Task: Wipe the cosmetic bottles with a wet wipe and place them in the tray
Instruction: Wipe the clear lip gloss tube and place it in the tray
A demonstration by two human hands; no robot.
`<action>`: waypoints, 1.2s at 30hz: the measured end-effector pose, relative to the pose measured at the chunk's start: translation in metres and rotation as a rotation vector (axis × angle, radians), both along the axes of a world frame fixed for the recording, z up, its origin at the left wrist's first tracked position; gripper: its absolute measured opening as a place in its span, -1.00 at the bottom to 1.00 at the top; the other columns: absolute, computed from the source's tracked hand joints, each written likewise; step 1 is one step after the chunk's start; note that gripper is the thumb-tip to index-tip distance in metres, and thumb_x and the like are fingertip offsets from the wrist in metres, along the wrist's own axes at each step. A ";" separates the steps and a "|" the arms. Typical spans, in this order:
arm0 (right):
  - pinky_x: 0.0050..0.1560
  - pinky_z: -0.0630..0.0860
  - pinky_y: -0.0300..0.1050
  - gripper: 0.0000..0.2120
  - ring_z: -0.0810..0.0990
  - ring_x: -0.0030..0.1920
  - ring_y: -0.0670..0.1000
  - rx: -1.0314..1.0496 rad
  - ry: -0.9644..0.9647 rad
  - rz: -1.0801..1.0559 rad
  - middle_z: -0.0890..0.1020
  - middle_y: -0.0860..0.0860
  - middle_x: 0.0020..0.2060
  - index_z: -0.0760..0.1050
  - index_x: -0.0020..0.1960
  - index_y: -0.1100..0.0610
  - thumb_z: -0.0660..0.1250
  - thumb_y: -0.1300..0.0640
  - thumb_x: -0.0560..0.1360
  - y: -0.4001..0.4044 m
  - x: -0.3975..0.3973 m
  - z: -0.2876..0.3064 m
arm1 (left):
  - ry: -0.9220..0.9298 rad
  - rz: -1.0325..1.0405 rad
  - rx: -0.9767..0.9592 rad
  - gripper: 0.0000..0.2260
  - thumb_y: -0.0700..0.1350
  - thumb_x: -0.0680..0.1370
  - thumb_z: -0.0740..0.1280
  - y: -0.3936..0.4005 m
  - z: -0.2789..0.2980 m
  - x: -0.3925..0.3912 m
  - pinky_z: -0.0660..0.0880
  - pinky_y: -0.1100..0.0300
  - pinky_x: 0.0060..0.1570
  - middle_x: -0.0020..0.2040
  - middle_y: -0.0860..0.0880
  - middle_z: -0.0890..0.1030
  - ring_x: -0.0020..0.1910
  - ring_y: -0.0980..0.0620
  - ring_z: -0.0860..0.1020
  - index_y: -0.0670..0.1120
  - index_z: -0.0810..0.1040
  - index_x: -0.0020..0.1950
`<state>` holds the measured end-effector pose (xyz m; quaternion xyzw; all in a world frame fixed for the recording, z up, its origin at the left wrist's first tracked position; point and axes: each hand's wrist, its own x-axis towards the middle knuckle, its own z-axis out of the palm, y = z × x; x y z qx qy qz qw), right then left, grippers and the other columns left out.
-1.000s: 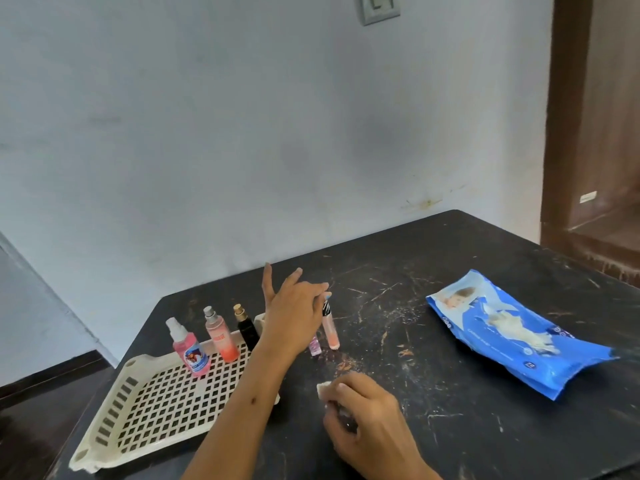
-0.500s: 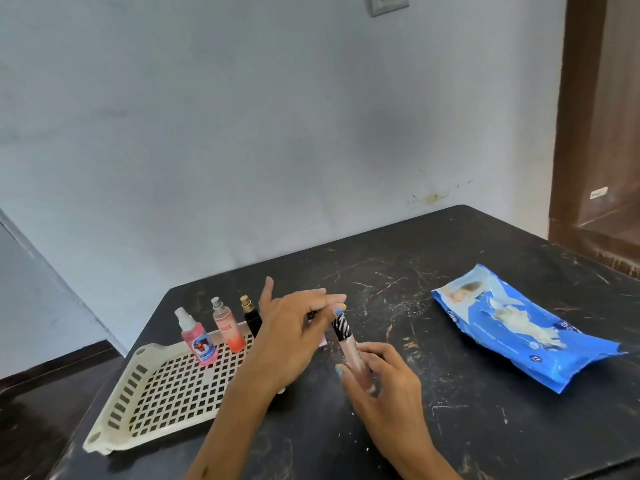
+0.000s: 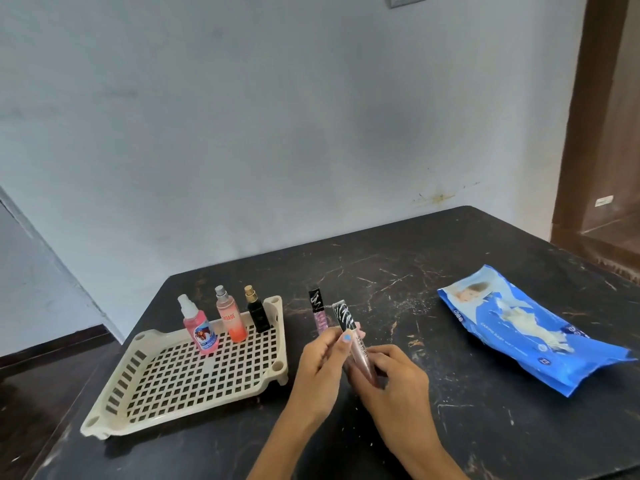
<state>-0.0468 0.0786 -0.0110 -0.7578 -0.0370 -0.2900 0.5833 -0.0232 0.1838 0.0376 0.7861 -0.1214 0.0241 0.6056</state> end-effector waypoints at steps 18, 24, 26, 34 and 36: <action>-0.14 0.47 -0.46 -0.69 0.60 -0.08 -0.18 0.098 -0.136 -0.037 0.61 -0.17 -0.12 0.63 0.00 -0.02 0.43 0.36 0.43 0.007 0.039 0.019 | 0.310 0.090 -0.458 -0.70 -0.10 0.64 0.07 0.003 -0.015 0.015 0.34 0.29 -0.48 -0.38 -0.04 0.51 -0.48 0.10 0.41 -0.17 0.55 -0.09; 0.05 0.45 -0.46 -0.72 0.56 0.04 -0.26 -0.047 -0.217 -0.097 0.61 -0.12 -0.02 0.63 0.09 0.16 0.40 0.41 0.44 0.010 0.043 0.006 | 0.315 0.018 -0.483 -0.71 -0.16 0.63 0.07 0.003 -0.015 0.015 0.45 0.25 -0.33 -0.23 -0.10 0.60 -0.30 0.05 0.53 -0.12 0.58 0.12; 0.09 0.45 -0.44 -0.71 0.56 0.07 -0.27 -0.075 -0.232 -0.095 0.61 -0.12 0.02 0.62 0.12 0.17 0.39 0.41 0.44 0.009 0.044 0.005 | 0.332 0.017 -0.493 -0.72 -0.18 0.63 0.07 0.003 -0.015 0.016 0.46 0.27 -0.36 -0.25 -0.07 0.62 -0.33 0.08 0.55 -0.13 0.56 0.16; -0.01 0.45 -0.49 -0.77 0.59 -0.02 -0.27 -0.031 -0.214 -0.045 0.62 -0.13 -0.07 0.66 0.01 0.19 0.40 0.40 0.40 0.010 0.043 0.000 | 0.397 0.060 -0.583 -0.70 -0.23 0.60 0.12 0.006 -0.017 0.020 0.48 0.19 -0.22 -0.08 -0.16 0.63 -0.16 -0.02 0.57 -0.18 0.49 0.29; 0.05 0.45 -0.47 -0.75 0.58 0.03 -0.23 -0.051 -0.217 -0.071 0.63 -0.08 -0.02 0.64 0.07 0.21 0.38 0.41 0.44 0.008 0.045 -0.001 | 0.403 0.059 -0.544 -0.69 -0.21 0.60 0.13 0.005 -0.018 0.020 0.44 0.20 -0.28 -0.15 -0.14 0.61 -0.24 0.00 0.52 -0.15 0.48 0.32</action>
